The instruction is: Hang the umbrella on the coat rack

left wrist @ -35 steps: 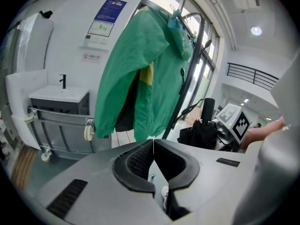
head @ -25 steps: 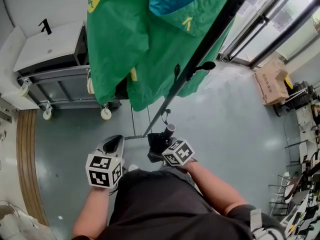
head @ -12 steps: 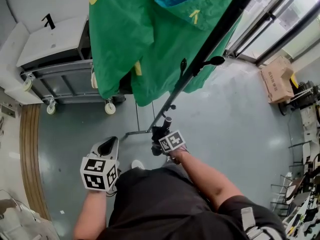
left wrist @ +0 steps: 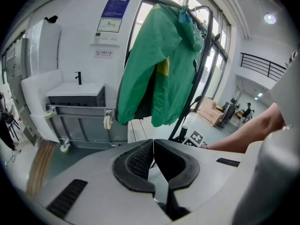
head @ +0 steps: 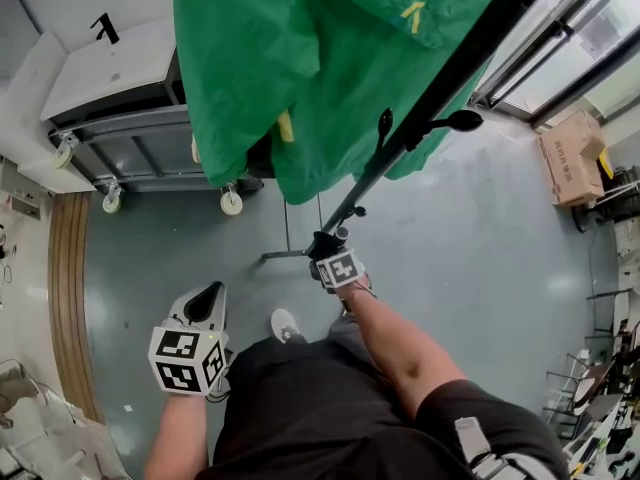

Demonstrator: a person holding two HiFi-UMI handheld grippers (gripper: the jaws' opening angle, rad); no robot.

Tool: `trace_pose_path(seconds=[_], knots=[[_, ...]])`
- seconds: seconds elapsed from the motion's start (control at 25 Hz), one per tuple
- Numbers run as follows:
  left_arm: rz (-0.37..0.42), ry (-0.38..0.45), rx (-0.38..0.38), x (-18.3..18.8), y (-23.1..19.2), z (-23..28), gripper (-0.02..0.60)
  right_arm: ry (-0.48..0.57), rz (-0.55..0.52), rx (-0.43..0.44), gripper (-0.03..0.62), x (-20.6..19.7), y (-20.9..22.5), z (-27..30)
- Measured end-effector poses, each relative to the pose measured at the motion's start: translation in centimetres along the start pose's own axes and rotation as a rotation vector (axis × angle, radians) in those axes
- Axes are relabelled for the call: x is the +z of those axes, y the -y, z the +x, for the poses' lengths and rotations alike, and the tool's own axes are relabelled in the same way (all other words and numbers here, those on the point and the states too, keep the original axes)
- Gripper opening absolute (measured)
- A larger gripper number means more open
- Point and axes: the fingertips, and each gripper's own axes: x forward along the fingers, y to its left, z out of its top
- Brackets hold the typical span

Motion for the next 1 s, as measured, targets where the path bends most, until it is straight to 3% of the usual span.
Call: trace_pose_path(seconds=[0.24,0.44,1.0], knots=[[0.003,-0.011,0.012,-0.5,0.0,-0.3,0.015,-0.005,0.021,-0.011,0.288,0.3,0.8,0.7],[0.020,-0.006,-0.011,-0.2,0.9,-0.2,0.015,-0.030,0.022,0.002,0.291,-0.3,0.6,0.1],[0.077,0.028,-0.086,1.7,3.1,0.7,0.015,0.029,0.074,0.003,0.293,0.6,1.7,-3.6]])
